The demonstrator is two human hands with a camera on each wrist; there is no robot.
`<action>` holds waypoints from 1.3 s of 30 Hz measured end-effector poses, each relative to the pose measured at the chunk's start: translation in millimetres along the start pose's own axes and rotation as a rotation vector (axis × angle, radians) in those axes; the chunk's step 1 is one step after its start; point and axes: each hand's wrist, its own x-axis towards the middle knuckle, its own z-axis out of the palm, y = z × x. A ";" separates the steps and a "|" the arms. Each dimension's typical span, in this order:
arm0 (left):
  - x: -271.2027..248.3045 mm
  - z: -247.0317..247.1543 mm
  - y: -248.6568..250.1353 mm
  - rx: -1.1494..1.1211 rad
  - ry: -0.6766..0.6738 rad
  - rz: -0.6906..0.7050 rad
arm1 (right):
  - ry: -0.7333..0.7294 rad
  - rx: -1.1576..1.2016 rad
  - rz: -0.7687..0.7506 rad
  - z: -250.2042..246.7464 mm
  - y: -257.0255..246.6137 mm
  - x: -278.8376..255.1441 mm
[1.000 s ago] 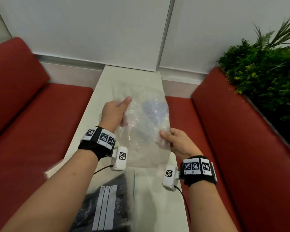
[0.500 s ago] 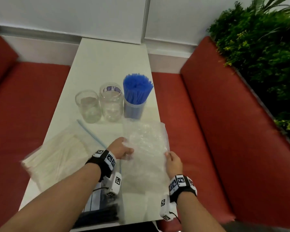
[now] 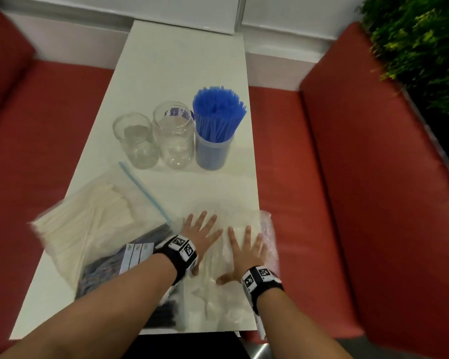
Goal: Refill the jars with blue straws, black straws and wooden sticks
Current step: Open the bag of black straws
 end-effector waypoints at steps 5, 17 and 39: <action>0.7 12.9 -4.8 -0.126 -0.038 0.016 | -0.014 -0.075 0.001 -4.4 -2.7 -0.8; -63.6 -32.1 -81.0 -0.692 0.264 -0.367 | 0.197 0.592 -0.169 -59.7 -129.2 -6.1; -145.1 -103.1 -207.5 -1.317 0.316 0.163 | -0.371 1.182 -0.548 -189.7 -206.0 -67.3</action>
